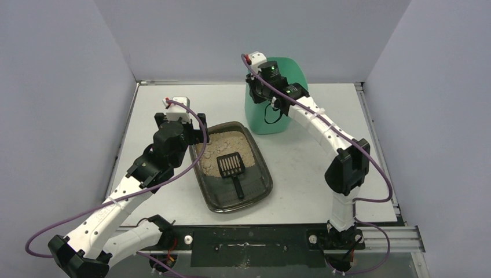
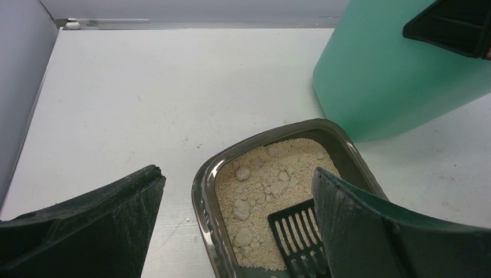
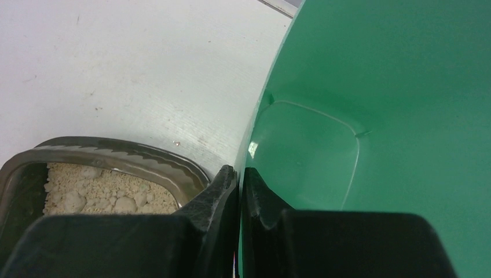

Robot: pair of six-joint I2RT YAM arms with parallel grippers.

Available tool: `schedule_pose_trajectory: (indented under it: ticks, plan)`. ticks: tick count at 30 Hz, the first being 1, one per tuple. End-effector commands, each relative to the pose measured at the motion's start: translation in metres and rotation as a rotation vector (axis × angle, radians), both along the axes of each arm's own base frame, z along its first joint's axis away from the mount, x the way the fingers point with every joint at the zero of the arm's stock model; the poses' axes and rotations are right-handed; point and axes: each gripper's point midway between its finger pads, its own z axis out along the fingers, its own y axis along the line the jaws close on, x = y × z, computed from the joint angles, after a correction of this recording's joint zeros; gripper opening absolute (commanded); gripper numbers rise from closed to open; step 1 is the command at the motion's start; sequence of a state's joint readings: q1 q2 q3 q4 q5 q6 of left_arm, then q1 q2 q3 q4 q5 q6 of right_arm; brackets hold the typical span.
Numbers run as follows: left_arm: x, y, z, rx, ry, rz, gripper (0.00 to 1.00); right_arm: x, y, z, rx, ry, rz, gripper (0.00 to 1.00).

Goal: Clean the litter box

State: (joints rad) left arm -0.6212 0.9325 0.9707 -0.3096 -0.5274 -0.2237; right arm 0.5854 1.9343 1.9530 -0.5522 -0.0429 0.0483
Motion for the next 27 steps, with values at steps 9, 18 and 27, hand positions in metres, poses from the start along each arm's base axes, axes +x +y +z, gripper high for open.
schedule_pose_trajectory:
  ticks: [9, 18, 27]
  plan:
    - [0.004, -0.007, 0.007, -0.016, -0.03, -0.013, 0.97, -0.056, -0.064, 0.057, 0.013, -0.092, -0.157, 0.0]
    - [0.003, -0.01, 0.008, -0.022, -0.029, -0.024, 0.97, -0.099, -0.093, 0.029, -0.024, 0.029, -0.201, 0.0]
    - [0.002, -0.01, 0.01, -0.027, -0.032, -0.029, 0.97, -0.117, -0.111, 0.006, -0.058, 0.069, -0.243, 0.0]
